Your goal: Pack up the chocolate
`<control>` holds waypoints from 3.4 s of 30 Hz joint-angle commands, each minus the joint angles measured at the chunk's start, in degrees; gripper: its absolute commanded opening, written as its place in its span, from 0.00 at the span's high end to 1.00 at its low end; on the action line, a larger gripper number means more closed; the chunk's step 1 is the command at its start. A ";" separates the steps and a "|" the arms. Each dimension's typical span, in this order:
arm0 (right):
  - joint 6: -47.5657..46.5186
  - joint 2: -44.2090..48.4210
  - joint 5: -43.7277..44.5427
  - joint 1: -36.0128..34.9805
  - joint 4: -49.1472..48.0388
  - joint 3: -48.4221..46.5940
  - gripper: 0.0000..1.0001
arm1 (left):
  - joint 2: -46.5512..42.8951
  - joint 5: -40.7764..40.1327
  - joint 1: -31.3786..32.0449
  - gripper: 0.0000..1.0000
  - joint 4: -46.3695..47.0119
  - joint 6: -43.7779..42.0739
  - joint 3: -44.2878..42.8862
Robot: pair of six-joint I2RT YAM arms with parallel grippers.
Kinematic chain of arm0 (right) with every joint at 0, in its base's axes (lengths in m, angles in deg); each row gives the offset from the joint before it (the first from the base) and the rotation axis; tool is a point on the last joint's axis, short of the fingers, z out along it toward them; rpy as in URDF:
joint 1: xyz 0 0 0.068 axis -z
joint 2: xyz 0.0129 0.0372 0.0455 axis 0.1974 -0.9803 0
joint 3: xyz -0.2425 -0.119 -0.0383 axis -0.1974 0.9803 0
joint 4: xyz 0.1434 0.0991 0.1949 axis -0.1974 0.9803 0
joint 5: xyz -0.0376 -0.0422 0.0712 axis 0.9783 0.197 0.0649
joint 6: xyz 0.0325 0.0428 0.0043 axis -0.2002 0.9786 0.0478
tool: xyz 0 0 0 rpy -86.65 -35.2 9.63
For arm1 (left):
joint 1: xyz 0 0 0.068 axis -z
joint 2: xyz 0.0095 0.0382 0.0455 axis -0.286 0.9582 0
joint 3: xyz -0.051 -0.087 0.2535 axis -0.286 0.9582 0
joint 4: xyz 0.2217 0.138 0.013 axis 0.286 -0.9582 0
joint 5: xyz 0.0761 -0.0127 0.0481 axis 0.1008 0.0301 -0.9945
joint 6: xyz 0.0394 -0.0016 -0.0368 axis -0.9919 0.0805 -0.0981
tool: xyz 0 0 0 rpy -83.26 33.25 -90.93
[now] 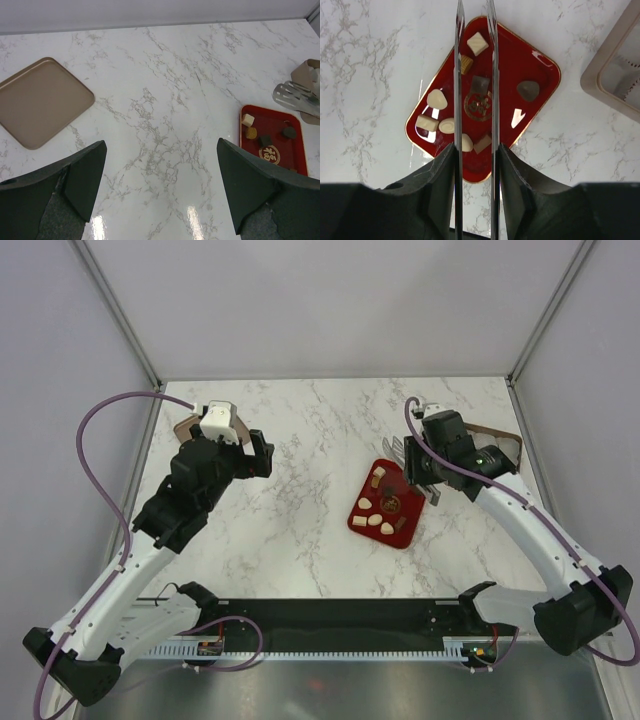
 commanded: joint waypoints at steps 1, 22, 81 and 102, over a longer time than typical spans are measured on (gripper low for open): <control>1.04 2.37 -2.24 -0.23 2.32 3.20 0.55 | 0.06 -1.11 -0.21 0.01 2.98 -1.86 0.11; 3.15 0.72 -6.21 -2.25 -2.95 9.89 0.52 | 0.23 -0.76 -0.21 0.00 3.07 -1.95 0.02; 3.15 2.12 4.84 -1.38 6.00 -6.62 0.74 | -0.56 0.56 -0.21 0.00 2.98 -1.42 -0.16; 3.06 -5.96 16.65 24.27 4.87 -7.69 0.75 | 1.64 2.58 -0.74 0.00 0.34 0.07 -2.27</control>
